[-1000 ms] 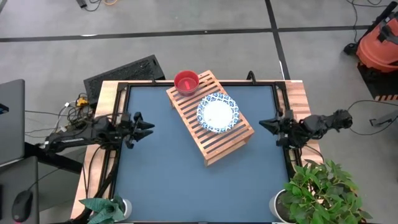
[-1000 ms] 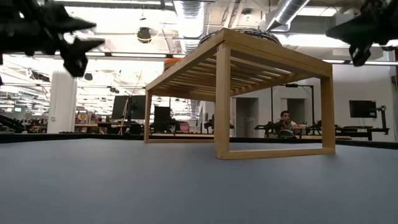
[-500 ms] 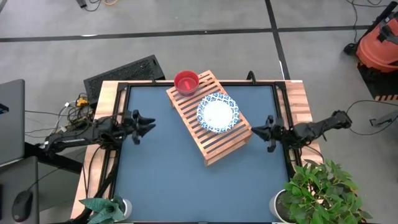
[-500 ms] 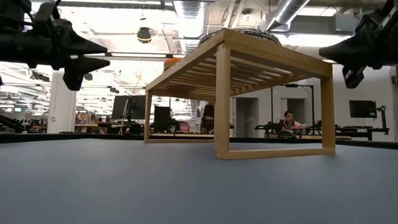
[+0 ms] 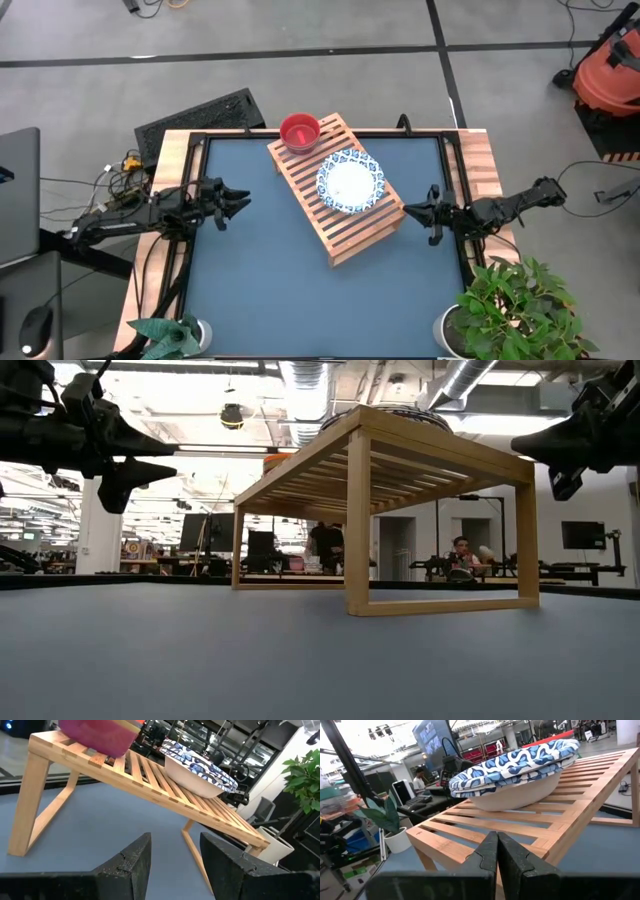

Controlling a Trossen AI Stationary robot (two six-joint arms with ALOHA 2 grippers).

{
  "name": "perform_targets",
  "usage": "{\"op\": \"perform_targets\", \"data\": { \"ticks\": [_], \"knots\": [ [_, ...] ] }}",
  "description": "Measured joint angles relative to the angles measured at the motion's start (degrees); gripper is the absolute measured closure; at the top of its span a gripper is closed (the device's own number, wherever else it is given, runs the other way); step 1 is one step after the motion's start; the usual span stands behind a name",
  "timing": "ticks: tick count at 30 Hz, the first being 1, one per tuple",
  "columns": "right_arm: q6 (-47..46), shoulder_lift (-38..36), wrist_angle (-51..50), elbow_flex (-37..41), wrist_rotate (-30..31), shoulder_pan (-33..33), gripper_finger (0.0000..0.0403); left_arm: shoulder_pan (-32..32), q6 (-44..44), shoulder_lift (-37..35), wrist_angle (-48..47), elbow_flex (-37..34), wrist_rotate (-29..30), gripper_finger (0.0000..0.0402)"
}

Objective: Place and stack bowls onto a shelf
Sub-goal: Return to Home Position

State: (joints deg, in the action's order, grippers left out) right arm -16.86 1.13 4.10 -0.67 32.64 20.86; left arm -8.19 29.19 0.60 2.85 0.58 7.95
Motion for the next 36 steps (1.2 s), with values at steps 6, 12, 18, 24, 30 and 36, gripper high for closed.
{"op": "perform_targets", "data": {
  "ticks": [6,12,18,24,30,36],
  "knots": [
    [0.0,0.0,-0.2,0.1,0.1,0.0,0.0367,0.0,-0.8,0.0,0.0,0.0,0.0,0.0248],
    [-0.2,0.0,-0.2,0.1,0.1,0.0,0.0367,0.0,-1.9,0.0,0.0,0.0,0.0,0.0248],
    [-0.2,0.0,-0.2,0.1,0.2,0.0,0.0367,0.0,-1.9,0.0,0.0,-0.1,0.0,0.0248],
    [-0.2,0.0,-0.2,0.1,0.2,0.0,0.0367,0.0,-1.9,0.0,0.0,-0.1,0.0,0.0248],
    [-0.2,0.0,-0.3,0.2,0.2,0.0,0.0367,0.0,-1.9,0.0,0.0,-0.1,0.0,0.0248],
    [-0.2,0.0,-0.3,0.2,0.2,0.0,0.0367,0.0,-1.9,0.0,0.0,-0.1,0.0,0.0248]
  ]
}}
